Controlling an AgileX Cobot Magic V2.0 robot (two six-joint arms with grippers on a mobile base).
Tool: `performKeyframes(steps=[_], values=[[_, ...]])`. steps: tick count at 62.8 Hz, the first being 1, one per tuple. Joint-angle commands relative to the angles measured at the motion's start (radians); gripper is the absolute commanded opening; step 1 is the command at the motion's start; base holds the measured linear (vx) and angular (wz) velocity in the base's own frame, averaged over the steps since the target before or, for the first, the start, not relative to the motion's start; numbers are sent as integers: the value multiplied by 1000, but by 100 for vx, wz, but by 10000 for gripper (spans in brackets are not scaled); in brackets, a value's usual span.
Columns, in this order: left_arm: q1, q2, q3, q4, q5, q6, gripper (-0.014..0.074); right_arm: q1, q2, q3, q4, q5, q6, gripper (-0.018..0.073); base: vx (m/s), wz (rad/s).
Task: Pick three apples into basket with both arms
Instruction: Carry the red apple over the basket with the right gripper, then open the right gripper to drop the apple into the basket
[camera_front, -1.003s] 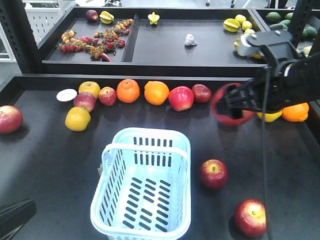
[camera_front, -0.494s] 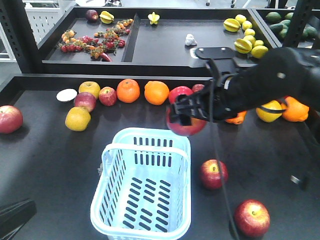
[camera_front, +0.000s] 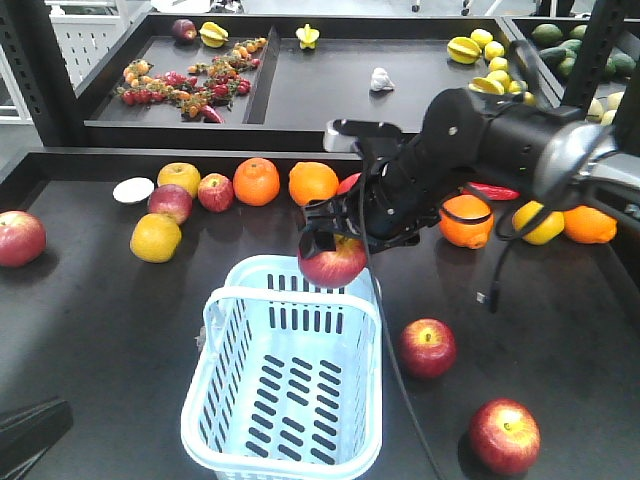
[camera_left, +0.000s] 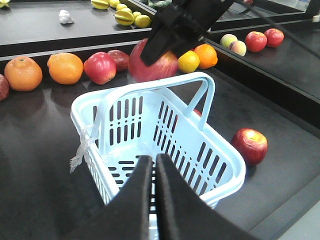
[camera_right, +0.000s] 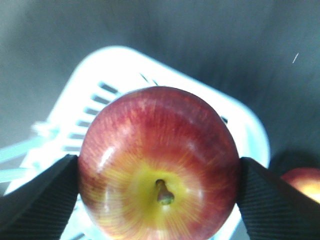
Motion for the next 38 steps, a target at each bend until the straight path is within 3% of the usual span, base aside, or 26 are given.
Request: performKeyframes(steps=[1,25,38], values=[[-3,9,-28,26,-27,-9,-6,1,-23,-67,40,-6,-21,349,0,0],[-3,9,-28,26,-27,-9,-6,1,37,-170,80,87,-2,623,0,0],[-3,9,-28,26,-27,-9,-6,0,37,-171,54,91,-2,644,0,0]])
